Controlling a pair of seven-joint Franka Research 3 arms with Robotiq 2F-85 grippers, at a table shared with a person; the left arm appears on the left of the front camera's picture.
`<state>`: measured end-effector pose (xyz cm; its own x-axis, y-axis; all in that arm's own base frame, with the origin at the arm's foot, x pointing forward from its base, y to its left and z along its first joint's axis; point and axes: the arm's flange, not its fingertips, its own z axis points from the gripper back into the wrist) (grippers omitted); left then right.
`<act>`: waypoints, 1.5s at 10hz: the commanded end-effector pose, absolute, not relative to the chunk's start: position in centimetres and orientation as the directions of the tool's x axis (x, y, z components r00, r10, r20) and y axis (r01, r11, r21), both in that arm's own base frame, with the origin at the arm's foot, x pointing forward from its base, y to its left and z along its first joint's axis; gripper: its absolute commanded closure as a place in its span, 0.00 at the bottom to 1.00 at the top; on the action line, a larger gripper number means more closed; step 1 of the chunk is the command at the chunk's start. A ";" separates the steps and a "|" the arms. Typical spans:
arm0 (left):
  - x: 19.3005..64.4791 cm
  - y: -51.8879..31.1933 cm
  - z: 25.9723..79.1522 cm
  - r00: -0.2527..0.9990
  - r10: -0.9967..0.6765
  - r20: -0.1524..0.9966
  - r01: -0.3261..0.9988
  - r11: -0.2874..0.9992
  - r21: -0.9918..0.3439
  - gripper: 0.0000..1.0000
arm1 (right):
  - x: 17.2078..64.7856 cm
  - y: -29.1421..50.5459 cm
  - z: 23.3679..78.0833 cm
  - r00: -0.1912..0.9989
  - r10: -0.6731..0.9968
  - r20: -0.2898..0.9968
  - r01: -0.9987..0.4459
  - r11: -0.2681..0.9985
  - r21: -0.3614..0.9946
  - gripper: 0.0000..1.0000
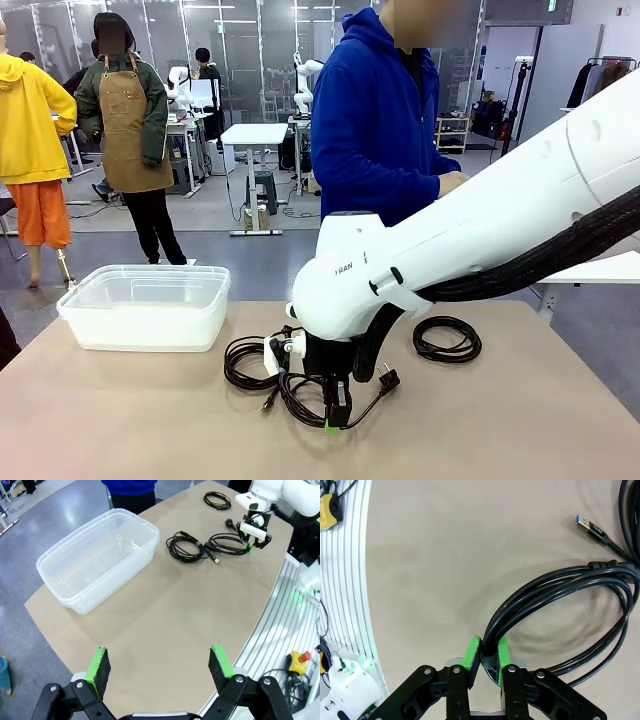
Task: Organize and store the cables.
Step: Place the Power Cable into the Organizing box.
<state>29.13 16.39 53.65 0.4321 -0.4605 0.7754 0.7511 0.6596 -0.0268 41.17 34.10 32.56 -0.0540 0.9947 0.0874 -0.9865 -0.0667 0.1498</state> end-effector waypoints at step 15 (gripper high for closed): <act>29.3 9.9 59.1 0.259 -0.686 0.680 0.876 0.463 0.134 0.00 | 37.9 20.5 39.8 0.146 0.929 0.341 -0.989 0.148 0.020 0.00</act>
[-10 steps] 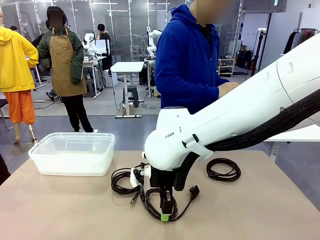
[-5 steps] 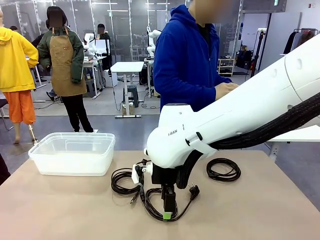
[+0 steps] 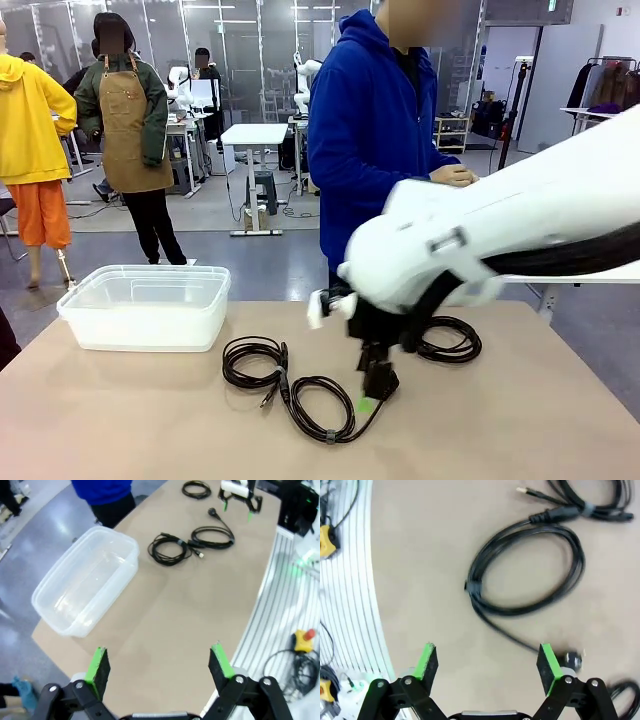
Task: Organize and store the cables.
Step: Place the Power Cable into the Organizing box.
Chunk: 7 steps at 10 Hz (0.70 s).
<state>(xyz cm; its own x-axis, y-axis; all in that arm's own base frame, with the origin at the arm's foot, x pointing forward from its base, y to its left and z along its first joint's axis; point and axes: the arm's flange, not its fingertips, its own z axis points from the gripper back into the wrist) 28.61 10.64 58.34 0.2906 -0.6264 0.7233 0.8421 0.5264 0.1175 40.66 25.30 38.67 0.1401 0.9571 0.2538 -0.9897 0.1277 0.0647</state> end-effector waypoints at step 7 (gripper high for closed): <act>33.4 -8.5 60.2 0.003 -0.928 0.371 0.990 0.056 0.132 0.00 | 30.1 -6.6 39.9 0.114 0.673 0.731 -0.970 0.234 -0.065 0.00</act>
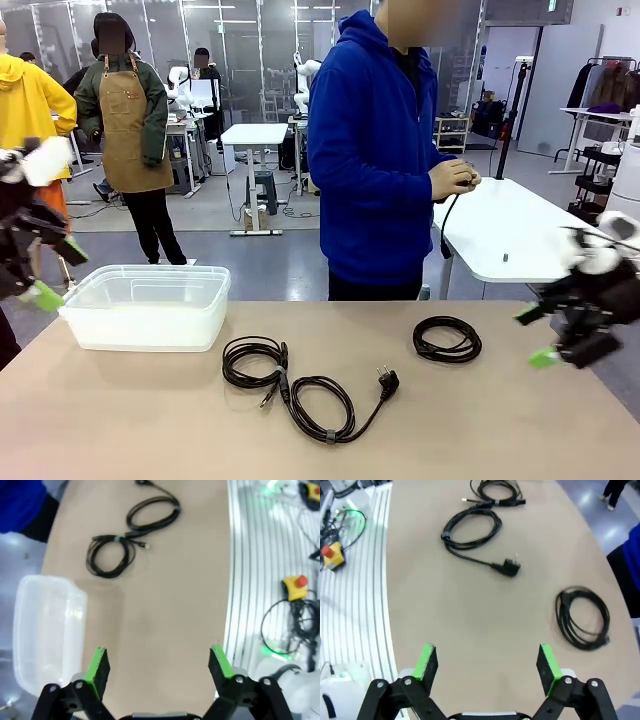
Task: Organize and store the cables.
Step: Place the Power Cable into the Organizing box.
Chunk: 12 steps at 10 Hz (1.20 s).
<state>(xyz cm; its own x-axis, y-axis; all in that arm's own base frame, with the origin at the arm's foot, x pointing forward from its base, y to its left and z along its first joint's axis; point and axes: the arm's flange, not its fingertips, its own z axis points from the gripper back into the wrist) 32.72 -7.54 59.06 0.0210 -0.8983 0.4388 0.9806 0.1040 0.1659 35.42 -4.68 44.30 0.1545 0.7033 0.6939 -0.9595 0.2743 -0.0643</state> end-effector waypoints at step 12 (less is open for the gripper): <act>35.9 -36.1 52.5 -0.254 -0.962 0.100 0.965 -0.245 0.098 0.00 | 15.6 -27.1 26.9 0.025 0.270 0.962 -0.893 0.438 -0.100 0.00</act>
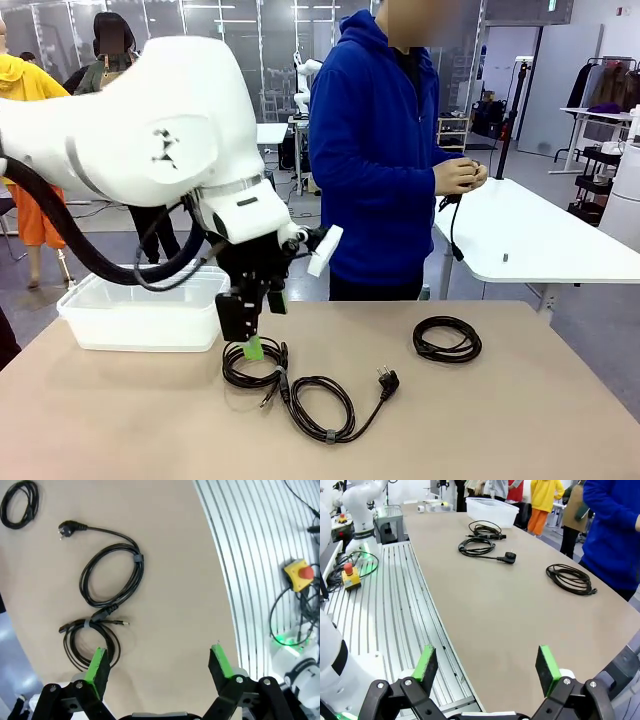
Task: Organize and store the cables.
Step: Place the Power Cable into the Organizing box.
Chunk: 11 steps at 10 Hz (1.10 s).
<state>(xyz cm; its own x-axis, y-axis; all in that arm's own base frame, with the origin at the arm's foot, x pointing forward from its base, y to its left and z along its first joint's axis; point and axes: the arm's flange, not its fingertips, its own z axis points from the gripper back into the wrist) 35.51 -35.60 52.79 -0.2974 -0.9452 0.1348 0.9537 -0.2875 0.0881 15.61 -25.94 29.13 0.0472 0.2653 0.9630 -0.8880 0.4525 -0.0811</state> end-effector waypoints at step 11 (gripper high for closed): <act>35.6 -36.3 45.2 -0.298 -0.924 0.239 0.952 -0.272 0.137 0.00 | 15.3 -26.1 29.1 0.041 0.265 0.963 -0.884 0.458 -0.089 0.00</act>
